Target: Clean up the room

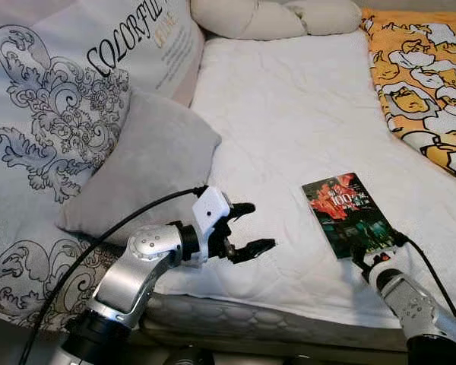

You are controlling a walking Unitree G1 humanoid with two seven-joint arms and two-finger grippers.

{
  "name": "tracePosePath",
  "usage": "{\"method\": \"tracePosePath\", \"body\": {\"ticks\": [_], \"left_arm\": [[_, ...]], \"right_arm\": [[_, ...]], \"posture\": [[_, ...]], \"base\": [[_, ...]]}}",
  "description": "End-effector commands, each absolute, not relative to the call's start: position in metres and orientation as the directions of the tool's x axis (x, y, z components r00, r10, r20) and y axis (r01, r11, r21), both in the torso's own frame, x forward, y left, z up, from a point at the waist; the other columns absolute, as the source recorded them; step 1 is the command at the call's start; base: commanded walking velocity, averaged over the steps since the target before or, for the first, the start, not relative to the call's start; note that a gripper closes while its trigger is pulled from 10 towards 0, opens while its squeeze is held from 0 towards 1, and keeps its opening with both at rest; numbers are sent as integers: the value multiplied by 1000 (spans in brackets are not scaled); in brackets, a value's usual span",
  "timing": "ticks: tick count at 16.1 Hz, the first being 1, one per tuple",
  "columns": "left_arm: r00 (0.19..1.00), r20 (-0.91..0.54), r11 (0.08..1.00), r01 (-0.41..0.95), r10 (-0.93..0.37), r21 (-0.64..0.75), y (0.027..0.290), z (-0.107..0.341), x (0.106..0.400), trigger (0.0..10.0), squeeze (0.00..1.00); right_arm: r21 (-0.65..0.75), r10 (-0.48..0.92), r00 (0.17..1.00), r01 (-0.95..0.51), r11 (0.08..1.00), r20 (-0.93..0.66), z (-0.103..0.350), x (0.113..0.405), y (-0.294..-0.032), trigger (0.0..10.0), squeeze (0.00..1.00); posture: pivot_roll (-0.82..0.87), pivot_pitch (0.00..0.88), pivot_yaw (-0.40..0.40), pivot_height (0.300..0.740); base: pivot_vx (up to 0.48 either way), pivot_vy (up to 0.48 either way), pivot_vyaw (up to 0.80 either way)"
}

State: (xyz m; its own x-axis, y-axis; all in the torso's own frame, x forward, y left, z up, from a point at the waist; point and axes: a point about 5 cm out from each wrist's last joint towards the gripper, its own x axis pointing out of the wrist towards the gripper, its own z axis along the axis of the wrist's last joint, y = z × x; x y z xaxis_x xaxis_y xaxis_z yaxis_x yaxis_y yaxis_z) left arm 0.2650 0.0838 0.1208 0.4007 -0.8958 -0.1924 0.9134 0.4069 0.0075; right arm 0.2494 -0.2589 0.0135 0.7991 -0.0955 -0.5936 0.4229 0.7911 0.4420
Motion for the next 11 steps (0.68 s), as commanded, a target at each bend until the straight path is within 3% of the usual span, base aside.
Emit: {"method": "tracePosePath", "body": {"ticks": [1,4,11], "left_arm": [[407,-210,411,911,-889,28,85,122,267,10000,0],[399,-212,403,915,-892,27,83,122,268,10000,0],[389,-244,394,918,-888,28,81,116,272,10000,0]], "right_arm": [[486,-69,810,414,770,-582,13,251,-255,10000,0],[584,-4,843,376,719,-538,12,257,-250,10000,0],[644,25,870,345,683,-492,12,267,-245,10000,0]], "posture": [[-84,58,68,740],[-81,53,72,740],[-79,55,77,740]], "base": [[0,0,0],[0,0,0],[0,0,0]]}}
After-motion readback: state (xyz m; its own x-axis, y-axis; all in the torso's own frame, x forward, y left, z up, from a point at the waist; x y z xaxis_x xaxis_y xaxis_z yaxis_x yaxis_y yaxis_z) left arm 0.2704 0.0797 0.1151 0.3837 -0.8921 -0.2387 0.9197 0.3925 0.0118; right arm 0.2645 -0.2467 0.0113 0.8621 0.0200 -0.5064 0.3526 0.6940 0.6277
